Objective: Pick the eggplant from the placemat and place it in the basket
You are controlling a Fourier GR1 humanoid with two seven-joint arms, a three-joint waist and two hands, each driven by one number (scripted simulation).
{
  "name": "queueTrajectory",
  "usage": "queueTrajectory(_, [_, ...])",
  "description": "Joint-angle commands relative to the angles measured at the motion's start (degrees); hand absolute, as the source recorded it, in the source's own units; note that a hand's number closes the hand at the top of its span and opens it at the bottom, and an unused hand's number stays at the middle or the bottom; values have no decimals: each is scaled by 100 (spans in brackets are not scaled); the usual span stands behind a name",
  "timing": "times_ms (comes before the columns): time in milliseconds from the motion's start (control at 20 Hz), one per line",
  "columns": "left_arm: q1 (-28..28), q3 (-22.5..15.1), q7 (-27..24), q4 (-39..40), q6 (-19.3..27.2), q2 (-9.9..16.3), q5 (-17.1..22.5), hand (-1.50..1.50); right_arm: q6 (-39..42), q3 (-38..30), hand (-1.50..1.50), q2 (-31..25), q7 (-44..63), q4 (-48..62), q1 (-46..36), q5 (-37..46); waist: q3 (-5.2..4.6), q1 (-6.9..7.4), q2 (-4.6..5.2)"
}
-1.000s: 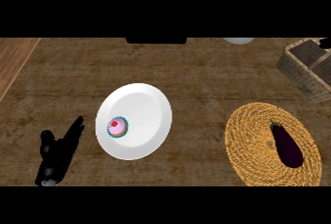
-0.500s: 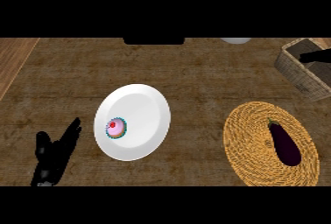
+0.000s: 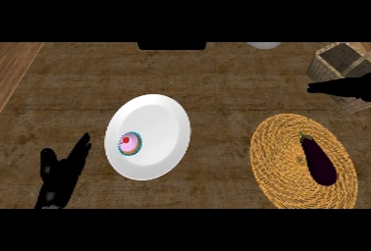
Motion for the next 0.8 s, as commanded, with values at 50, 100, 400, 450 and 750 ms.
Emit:
queueTrajectory(50, [-111,-57,168,599,11,-239,-87,0,-450,344,-150,464,-68,-123,407,679,-48,-33,39])
queueTrajectory(100, [-2,-71,128,389,-103,-197,-51,0,-401,361,-150,279,-488,460,231,966,-46,42,52])
queueTrajectory(400, [40,143,11,593,-138,-179,-124,0,-859,350,-150,515,-897,702,519,1454,-48,14,46])
queueTrajectory(450, [258,-55,128,110,-60,-222,-252,0,-1103,400,-150,642,-1021,808,683,1624,-45,27,38])
queueTrajectory(750, [258,-21,316,43,81,-341,-436,0,-1089,58,-150,562,-1082,478,1099,1731,-48,-39,19])
